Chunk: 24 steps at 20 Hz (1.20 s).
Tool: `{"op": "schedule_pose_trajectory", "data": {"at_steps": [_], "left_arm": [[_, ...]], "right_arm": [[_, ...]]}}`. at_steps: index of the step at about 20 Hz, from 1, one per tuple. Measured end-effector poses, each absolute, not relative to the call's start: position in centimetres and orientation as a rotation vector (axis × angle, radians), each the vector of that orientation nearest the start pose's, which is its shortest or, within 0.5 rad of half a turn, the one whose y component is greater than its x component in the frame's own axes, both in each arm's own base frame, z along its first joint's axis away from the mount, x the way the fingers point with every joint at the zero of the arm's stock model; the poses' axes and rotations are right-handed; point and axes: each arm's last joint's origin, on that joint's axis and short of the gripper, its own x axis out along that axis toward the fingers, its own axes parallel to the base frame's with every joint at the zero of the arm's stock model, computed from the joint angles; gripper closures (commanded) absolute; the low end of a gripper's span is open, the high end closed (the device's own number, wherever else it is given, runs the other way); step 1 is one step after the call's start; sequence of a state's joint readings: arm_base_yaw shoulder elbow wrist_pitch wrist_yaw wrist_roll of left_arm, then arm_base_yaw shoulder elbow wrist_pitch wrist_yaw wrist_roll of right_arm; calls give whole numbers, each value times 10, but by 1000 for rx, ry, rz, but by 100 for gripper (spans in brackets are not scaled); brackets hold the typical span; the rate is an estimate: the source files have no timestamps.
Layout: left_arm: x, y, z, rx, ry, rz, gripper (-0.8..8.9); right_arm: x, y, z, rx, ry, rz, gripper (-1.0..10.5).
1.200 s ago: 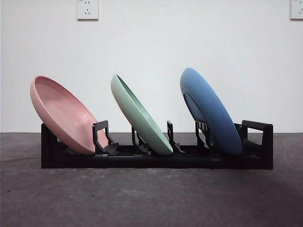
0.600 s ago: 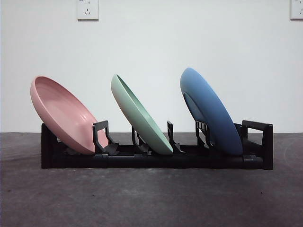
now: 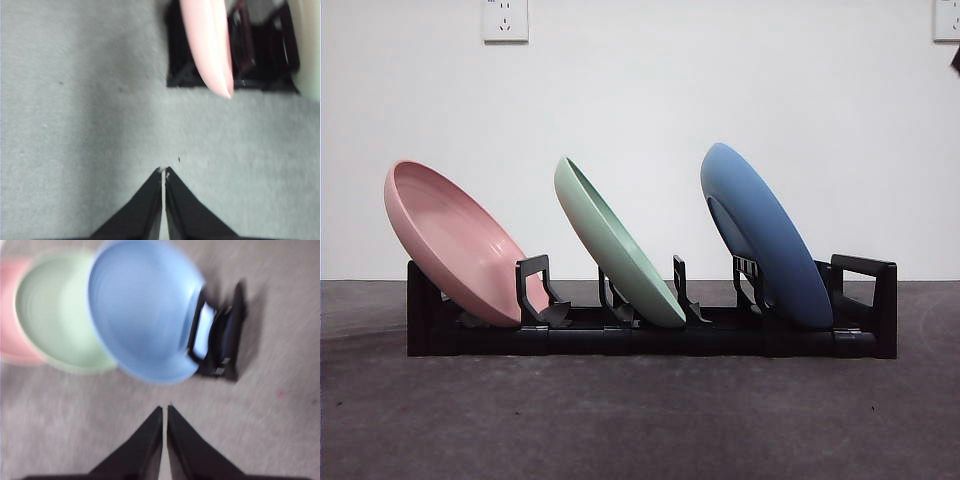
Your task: Place the plate
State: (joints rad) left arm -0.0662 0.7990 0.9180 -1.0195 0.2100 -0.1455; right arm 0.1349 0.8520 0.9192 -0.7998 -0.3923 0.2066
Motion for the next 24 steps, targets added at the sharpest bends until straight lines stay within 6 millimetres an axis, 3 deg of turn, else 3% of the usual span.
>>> {"op": "schedule_pose_trajectory", "data": {"at_steps": [2, 4, 5, 10, 14, 19, 24], "left_arm": [[136, -16, 309, -188, 941, -202, 697], [138, -16, 308, -181, 952, -206, 509], [138, -16, 308, -179, 952, -207, 476], [138, -16, 308, -178, 952, -208, 472], [139, -16, 308, -177, 943, -209, 472], [139, -16, 308, -177, 943, -209, 472], [139, -16, 309, -177, 935, -210, 472]], "right_arm": [[164, 38, 312, 266, 861, 445, 884], [175, 41, 306, 245, 917, 455, 681], [180, 43, 303, 243, 940, 454, 657], [188, 50, 303, 231, 991, 472, 660], [210, 67, 328, 205, 1028, 516, 660], [255, 105, 359, 105, 1027, 519, 662], [281, 147, 367, 20, 981, 550, 693]]}}
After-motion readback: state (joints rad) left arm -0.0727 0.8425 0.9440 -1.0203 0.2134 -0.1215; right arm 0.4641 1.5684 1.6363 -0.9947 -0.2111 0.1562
